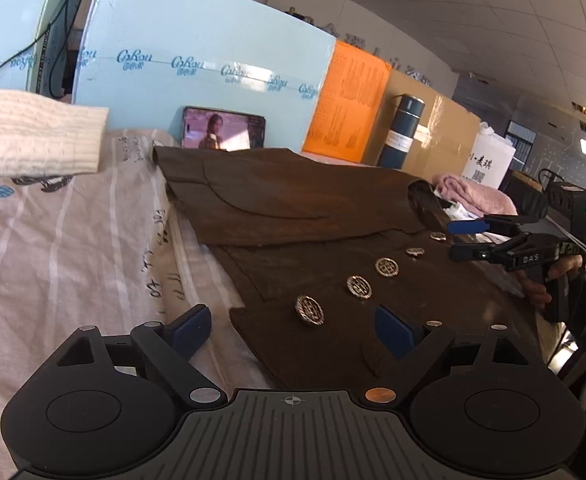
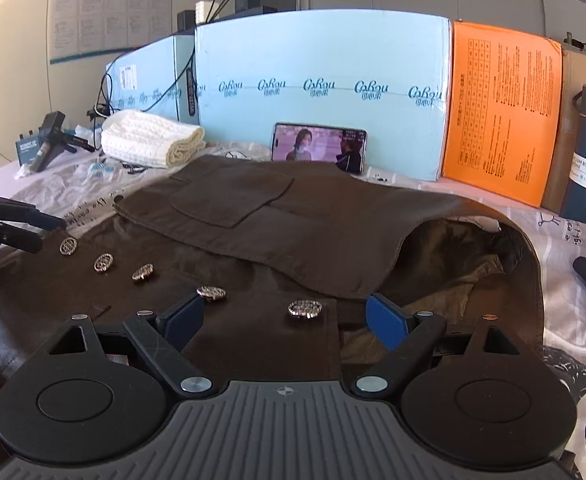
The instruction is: Fold clothes
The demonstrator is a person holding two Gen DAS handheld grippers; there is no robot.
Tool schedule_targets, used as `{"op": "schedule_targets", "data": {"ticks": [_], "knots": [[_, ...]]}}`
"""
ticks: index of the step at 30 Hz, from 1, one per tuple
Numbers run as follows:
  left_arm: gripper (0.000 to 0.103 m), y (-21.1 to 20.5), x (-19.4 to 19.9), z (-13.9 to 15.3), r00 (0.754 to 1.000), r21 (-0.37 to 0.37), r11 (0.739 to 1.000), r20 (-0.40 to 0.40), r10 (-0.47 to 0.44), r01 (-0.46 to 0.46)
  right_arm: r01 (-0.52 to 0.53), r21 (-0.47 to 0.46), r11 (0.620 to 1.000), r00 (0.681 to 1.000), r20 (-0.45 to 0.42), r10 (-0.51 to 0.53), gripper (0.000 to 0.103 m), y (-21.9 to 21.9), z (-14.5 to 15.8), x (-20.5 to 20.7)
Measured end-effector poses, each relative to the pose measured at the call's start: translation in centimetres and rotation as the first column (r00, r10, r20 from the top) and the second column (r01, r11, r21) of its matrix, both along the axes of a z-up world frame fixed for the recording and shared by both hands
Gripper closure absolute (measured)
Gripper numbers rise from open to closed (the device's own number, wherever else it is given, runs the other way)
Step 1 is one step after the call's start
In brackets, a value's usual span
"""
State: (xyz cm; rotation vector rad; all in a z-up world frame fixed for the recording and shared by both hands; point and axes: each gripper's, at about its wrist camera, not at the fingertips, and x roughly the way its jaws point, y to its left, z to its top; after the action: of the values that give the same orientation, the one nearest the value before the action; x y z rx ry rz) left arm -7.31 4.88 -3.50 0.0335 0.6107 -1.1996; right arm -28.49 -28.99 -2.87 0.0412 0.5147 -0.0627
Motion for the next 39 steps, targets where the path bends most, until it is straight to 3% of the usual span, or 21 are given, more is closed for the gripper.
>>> {"op": "schedule_targets", "data": {"ticks": [7,9,10,11,13,17,26,31,34,36,39], "knots": [[0.012,-0.1,-1.7,-0.3,0.993,-0.091,0.990,-0.034,-0.110,0.106,0.031,0.027,0.999,0.999,-0.025,-0.030,0.013,-1.0,-0.9,-0.3],[0.015,-0.6,-2.1,-0.4,0.992,-0.082,0.990,-0.033,-0.121,0.118,0.033,0.031,0.999,0.999,-0.030,-0.032,0.013,-1.1,-1.1,-0.3],[0.030,-0.8,-2.3,-0.4,0.991,-0.073,0.989,-0.024,-0.129,0.127,0.033,0.036,0.999,0.999,-0.031,-0.032,0.012,-1.2,-1.1,-0.3],[0.058,-1.0,-2.5,-0.5,0.989,-0.064,0.988,-0.006,-0.144,0.144,0.034,0.040,0.999,0.999,-0.032,-0.033,0.012,-1.3,-1.1,-0.3],[0.089,-1.2,-2.9,-0.5,0.983,-0.051,0.982,0.044,-0.178,0.180,0.035,0.048,0.998,0.999,-0.035,-0.033,0.011,-1.4,-1.2,-0.2],[0.100,-1.6,-4.0,0.3,0.970,-0.057,0.977,0.140,-0.198,0.208,0.034,0.055,0.998,0.999,-0.040,-0.032,0.010,-1.4,-1.2,-0.1],[0.101,-3.0,-2.7,3.6,0.920,-0.098,0.985,0.381,-0.093,0.140,0.068,0.014,0.998,0.997,0.027,-0.069,0.009,-1.7,0.0,-1.0],[0.099,-5.6,-0.2,2.2,0.933,0.111,0.991,0.342,-0.109,0.075,0.139,-0.010,0.990,0.989,0.055,-0.138,0.009,-2.9,0.8,-1.8],[0.088,-6.1,0.2,1.0,0.941,0.213,0.975,0.313,-0.127,0.060,0.198,0.018,0.980,0.978,0.070,-0.199,0.010,-4.8,1.2,-2.2],[0.082,-5.7,0.2,1.1,0.939,0.199,0.979,0.327,-0.104,0.039,0.235,0.086,0.968,0.967,0.082,-0.241,0.010,-6.6,1.8,-2.0],[0.055,-5.0,0.4,1.9,0.934,0.130,0.991,0.356,-0.031,-0.016,0.277,0.215,0.937,0.948,0.099,-0.303,0.010,-9.5,2.8,-1.4]]}}
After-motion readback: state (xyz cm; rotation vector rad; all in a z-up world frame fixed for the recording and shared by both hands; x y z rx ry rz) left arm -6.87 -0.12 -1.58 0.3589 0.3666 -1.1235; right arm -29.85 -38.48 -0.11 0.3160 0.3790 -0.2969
